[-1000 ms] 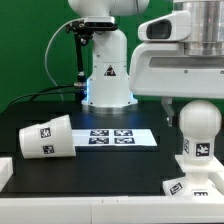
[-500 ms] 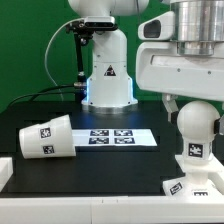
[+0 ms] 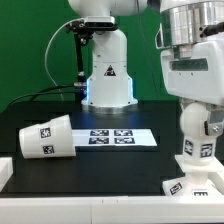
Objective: Assemble lamp
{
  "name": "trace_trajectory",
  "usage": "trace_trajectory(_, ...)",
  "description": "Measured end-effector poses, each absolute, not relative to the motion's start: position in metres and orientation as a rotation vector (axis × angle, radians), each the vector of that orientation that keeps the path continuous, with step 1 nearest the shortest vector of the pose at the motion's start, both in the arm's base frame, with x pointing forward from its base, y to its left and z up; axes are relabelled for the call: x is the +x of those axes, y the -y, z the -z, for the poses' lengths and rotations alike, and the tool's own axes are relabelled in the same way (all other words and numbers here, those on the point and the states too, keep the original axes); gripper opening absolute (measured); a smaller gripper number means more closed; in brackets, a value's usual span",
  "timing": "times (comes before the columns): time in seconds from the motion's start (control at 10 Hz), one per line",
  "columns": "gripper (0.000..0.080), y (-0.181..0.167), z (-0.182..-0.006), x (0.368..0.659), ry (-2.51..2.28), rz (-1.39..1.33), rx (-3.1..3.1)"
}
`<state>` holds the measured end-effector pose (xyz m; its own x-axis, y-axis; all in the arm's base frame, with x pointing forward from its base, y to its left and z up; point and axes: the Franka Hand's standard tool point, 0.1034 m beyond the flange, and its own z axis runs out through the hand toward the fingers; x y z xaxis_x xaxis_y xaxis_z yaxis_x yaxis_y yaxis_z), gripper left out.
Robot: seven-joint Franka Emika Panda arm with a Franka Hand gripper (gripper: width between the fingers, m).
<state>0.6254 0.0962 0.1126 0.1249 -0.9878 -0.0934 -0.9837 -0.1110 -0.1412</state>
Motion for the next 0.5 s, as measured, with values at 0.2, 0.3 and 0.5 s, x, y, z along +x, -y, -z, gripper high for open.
trace_trajectory(0.2, 0.0686, -0.0956, -0.1122, 0.6249, -1.890, 0.044, -2.302)
trace_trajectory(0.3, 0.0697, -0.0938, -0.1116, 0.6229, -1.627, 0.048, -2.515)
trace_trajectory(0.5, 0.0698, -0.0969, -0.1077, 0.6189, -1.150, 0.011, -2.785)
